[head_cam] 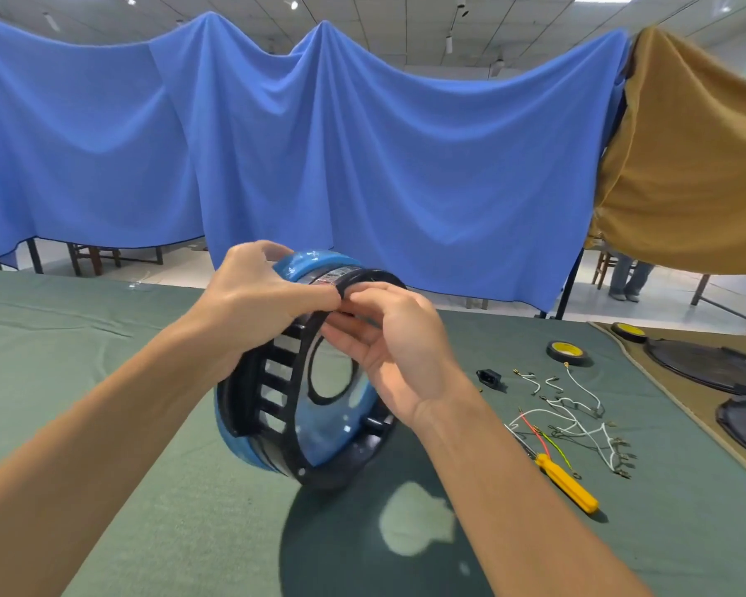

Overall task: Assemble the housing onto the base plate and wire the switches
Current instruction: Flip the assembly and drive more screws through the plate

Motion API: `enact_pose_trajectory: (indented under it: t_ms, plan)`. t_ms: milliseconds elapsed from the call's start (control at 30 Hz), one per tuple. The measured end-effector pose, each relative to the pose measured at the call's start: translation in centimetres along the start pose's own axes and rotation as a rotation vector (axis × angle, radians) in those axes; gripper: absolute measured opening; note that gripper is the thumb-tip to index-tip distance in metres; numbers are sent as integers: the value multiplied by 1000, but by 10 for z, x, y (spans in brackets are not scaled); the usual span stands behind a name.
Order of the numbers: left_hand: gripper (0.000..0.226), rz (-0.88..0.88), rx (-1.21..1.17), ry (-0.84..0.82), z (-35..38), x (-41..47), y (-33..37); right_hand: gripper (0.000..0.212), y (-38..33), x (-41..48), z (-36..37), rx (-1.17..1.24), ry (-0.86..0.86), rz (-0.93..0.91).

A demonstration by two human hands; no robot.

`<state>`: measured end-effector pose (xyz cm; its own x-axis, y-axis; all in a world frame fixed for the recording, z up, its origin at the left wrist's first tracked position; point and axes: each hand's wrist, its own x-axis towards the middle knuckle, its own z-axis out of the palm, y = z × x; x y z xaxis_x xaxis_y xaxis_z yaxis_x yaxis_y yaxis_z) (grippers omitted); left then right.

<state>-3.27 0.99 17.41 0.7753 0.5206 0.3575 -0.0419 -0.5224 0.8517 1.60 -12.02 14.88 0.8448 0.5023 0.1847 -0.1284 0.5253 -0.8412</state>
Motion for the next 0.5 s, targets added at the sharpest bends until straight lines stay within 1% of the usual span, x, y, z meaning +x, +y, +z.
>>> enact_pose_trajectory:
  t_ms: [67, 100, 133, 200, 300, 400, 500]
  plan:
    - [79, 95, 224, 90, 2, -5, 5, 19, 0, -1, -4, 3, 20, 11]
    - [88, 142, 337, 127, 3, -7, 5, 17, 1, -2, -9, -10, 47, 17]
    - [93, 186, 443, 163, 5, -10, 4, 15, 2, -3, -14, -33, 83, 21]
    - [93, 275, 618, 216, 13, -18, -2, 14, 3, -4, -30, -101, 162, 18]
    - [88, 427, 822, 245, 29, -29, -17, 16, 3, -6, -60, -222, 278, -12]
    - [84, 531, 962, 213, 47, -39, -33, 19, 5, -4, -93, -459, 407, -52]
    - [84, 606, 1065, 166, 64, -45, -52, 20, 8, 1, -124, -736, 484, -57]
